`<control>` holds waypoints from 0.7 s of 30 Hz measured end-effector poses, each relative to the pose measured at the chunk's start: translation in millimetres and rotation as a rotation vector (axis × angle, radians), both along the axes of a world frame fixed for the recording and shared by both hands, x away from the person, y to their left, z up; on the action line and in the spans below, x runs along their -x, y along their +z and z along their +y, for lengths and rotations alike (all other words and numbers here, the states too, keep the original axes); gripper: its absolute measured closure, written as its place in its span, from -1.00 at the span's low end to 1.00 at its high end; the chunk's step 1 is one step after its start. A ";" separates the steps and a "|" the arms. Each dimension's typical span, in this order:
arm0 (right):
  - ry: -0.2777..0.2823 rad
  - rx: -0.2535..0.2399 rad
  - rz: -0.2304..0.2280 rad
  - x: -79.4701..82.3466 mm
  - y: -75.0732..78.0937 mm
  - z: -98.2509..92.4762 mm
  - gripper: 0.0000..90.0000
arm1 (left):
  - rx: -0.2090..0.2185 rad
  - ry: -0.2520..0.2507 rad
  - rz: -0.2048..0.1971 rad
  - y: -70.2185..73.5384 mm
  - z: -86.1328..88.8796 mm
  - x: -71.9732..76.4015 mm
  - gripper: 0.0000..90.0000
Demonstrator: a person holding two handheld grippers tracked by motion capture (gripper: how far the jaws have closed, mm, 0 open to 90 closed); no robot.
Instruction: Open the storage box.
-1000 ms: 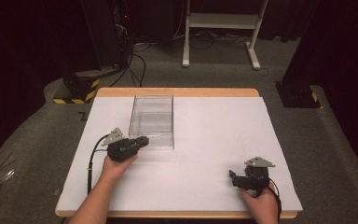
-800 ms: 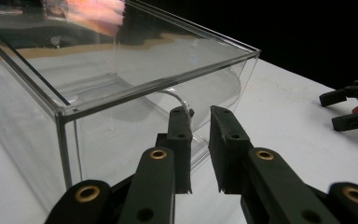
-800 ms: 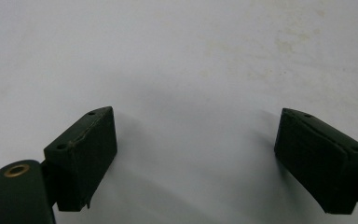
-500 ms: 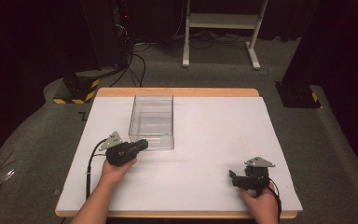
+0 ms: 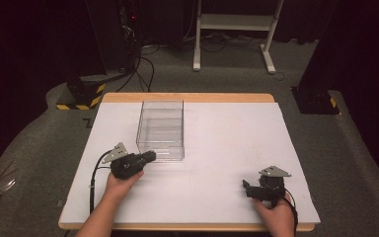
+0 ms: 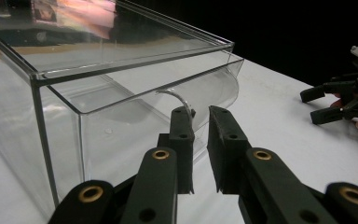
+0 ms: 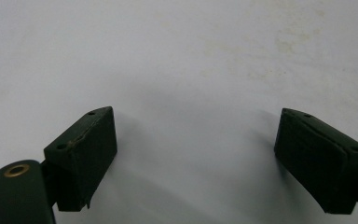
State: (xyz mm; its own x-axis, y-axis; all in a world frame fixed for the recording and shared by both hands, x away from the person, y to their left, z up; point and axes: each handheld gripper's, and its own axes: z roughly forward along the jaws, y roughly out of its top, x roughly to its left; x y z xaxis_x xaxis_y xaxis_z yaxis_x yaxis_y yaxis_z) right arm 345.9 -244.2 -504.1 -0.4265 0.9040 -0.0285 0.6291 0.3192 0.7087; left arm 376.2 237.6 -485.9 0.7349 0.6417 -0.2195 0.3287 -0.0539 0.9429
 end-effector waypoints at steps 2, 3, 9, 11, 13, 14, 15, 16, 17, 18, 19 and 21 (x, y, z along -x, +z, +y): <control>0.000 0.000 0.000 0.0 0.0 0.0 -0.71 | 0.005 -0.003 0.000 -0.4 0.3 1.1 0.78; 0.000 0.000 0.000 0.0 0.0 0.0 -0.71 | 0.005 -0.004 -0.001 -0.5 0.4 1.7 0.78; 0.000 0.000 0.000 0.0 0.0 0.0 -0.71 | -0.001 -0.013 -0.001 0.3 0.8 6.0 0.79; 0.000 0.000 0.000 0.0 0.0 0.0 -0.71 | -0.003 -0.015 -0.002 0.6 1.0 6.5 0.79; 0.000 0.000 0.000 0.0 0.0 0.0 -0.71 | -0.005 -0.019 -0.001 0.9 1.1 7.6 0.79; 0.000 0.000 0.000 0.0 0.0 0.0 -0.71 | -0.009 -0.020 -0.001 1.1 1.1 8.1 0.79; 0.000 0.000 0.000 0.0 0.0 0.0 -0.71 | -0.010 -0.023 -0.001 1.5 1.2 8.9 0.79; 0.000 0.000 0.000 0.0 0.0 0.0 -0.71 | -0.011 -0.023 0.000 1.7 1.1 9.6 0.80; 0.000 0.000 0.000 -0.1 0.0 0.0 -0.71 | -0.015 -0.028 -0.002 1.9 1.4 11.3 0.80; 0.000 0.000 0.000 -0.1 0.0 0.0 -0.71 | -0.015 -0.028 -0.002 1.9 1.4 11.3 0.80; 0.000 0.000 0.000 -0.1 0.0 -0.1 -0.71 | -0.010 -0.030 -0.004 1.1 1.8 13.5 0.80; 0.000 0.000 0.000 -0.1 0.0 -0.1 -0.71 | -0.005 -0.032 -0.005 0.3 2.0 15.9 0.81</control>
State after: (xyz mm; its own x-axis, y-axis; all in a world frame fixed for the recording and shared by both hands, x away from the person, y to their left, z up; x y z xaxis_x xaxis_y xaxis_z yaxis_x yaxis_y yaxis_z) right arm 346.0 -244.3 -504.1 -0.4267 0.9040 -0.0283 0.6292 0.3192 0.7087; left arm 360.4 239.6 -485.6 0.7563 0.6187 -0.2125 0.3215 -0.0687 0.9444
